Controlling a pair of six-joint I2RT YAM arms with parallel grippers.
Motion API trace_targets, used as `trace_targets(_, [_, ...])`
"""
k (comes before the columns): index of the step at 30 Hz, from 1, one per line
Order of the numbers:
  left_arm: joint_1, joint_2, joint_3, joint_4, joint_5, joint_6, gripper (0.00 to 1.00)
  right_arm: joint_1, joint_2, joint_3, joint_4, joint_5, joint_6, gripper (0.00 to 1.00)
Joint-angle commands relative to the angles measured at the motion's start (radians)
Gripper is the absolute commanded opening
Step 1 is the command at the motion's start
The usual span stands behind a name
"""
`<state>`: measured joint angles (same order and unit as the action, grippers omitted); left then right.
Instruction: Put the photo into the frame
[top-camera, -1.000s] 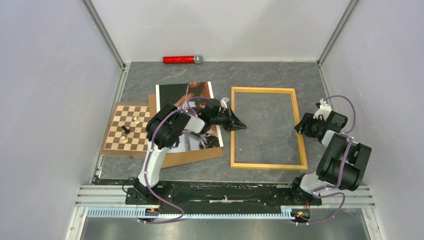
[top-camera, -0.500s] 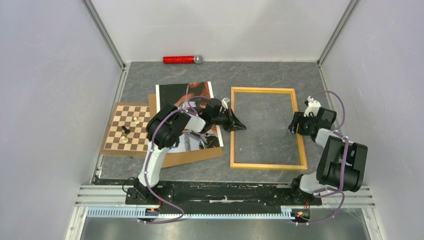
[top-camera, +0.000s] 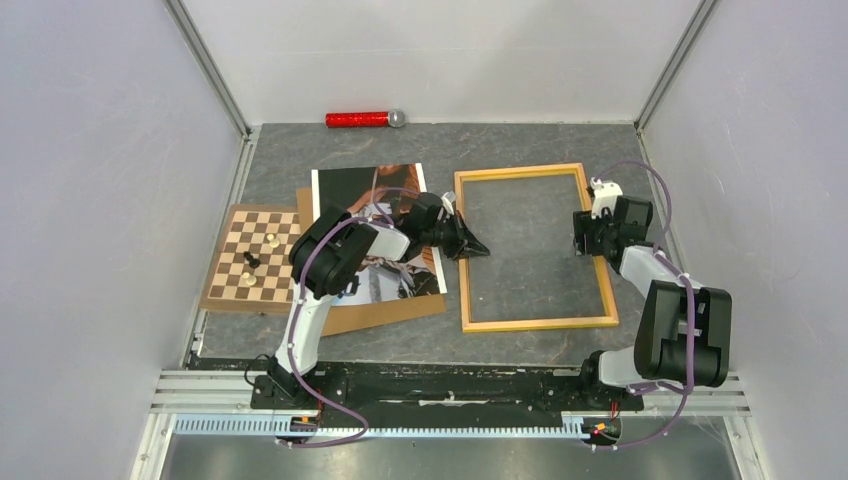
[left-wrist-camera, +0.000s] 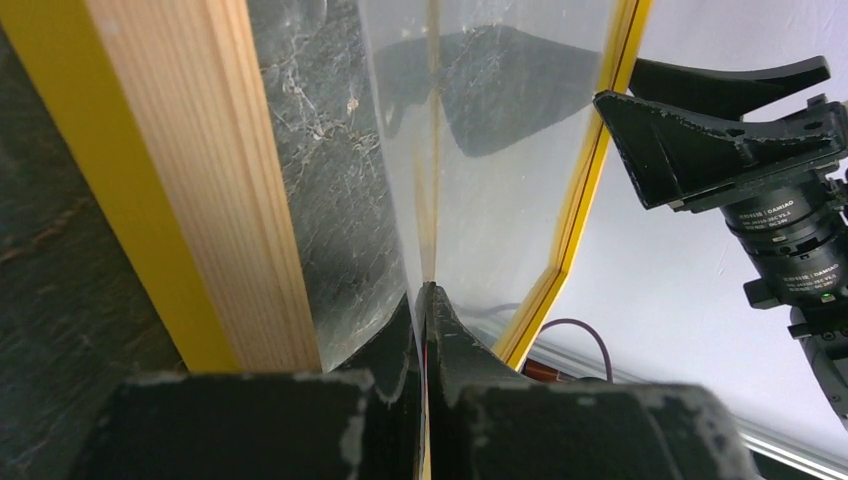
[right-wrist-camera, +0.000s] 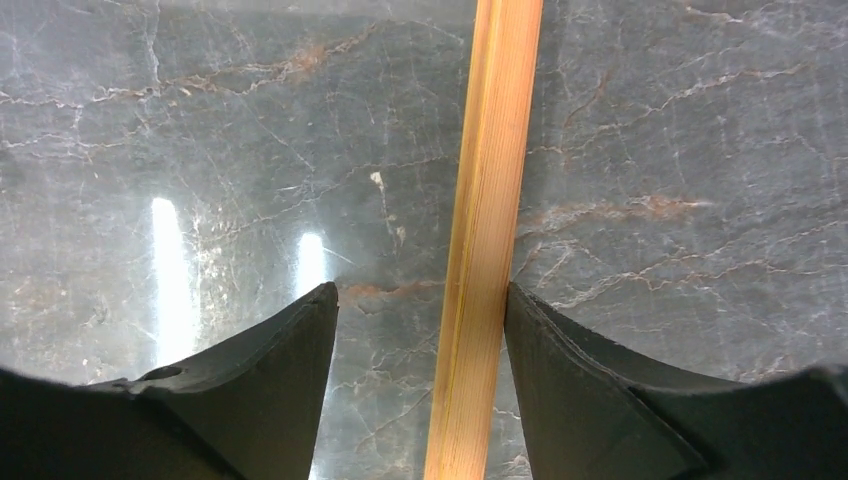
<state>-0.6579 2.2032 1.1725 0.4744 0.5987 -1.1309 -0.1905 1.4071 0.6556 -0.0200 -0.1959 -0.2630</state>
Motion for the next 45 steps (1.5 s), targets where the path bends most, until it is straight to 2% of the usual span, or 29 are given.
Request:
trace_targets(1, [-0.025, -0.027, 0.032, -0.029, 0.007, 0.063, 0.02, 0.035, -0.030, 0.054, 0.037, -0.038, -0.012, 0.64])
trace_targets(11, [-0.024, -0.027, 0.033, -0.030, 0.009, 0.062, 0.02, 0.036, 0.005, 0.027, 0.042, -0.025, 0.011, 0.65])
trace_targets(21, [-0.025, -0.019, 0.042, -0.040, 0.009, 0.063, 0.02, 0.051, 0.011, 0.071, 0.039, -0.156, 0.022, 0.70])
trace_targets(31, [-0.026, -0.010, 0.046, -0.049, 0.009, 0.069, 0.02, 0.163, 0.079, 0.122, 0.037, -0.160, 0.010, 0.72])
trace_targets(45, [-0.026, -0.008, 0.049, -0.069, 0.002, 0.072, 0.02, 0.318, 0.169, 0.162, 0.038, -0.157, -0.026, 0.71])
